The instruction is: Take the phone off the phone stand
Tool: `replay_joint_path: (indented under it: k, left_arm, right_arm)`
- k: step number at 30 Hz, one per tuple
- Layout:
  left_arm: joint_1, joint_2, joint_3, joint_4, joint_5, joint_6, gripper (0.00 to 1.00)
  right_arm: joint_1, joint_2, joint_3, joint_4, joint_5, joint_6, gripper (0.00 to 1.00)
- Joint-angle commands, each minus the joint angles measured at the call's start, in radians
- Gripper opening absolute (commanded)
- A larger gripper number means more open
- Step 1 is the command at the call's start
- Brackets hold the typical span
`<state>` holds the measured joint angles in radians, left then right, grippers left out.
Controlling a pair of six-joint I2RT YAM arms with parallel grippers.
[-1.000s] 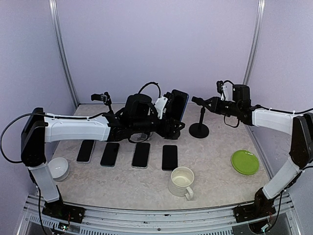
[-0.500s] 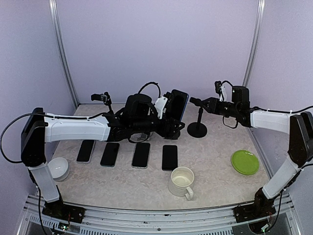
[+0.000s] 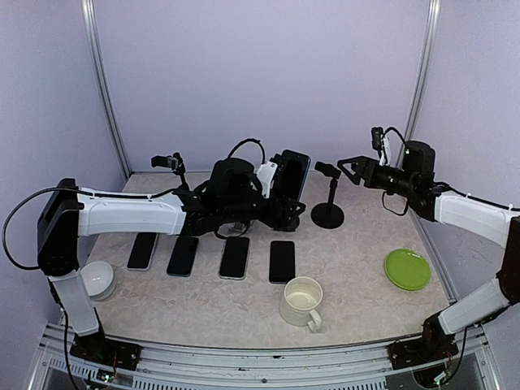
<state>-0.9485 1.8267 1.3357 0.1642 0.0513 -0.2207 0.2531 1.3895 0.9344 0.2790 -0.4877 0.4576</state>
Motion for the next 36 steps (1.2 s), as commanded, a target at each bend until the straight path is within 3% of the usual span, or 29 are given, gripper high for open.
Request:
replay_joint_path:
  k: [1,14,28,36]
  left_arm:
    - [-0.006,0.001,0.036,0.075,-0.059,-0.014,0.38]
    - [-0.059,0.015,0.03,0.124,-0.162,-0.05,0.39]
    - [-0.108,0.044,0.066,0.133,-0.229,-0.042,0.39]
    - [-0.121,0.051,0.072,0.136,-0.261,-0.025,0.39]
  right_arm:
    - [0.003,-0.09,-0.064,0.012,-0.05,0.03,0.78]
    - [0.23,-0.23,-0.193,0.068,-0.041,0.14,0.68]
    - [0.343,-0.166,-0.238,0.207,-0.021,0.244,0.52]
    - [0.365,-0.097,-0.226,0.246,-0.003,0.264,0.3]
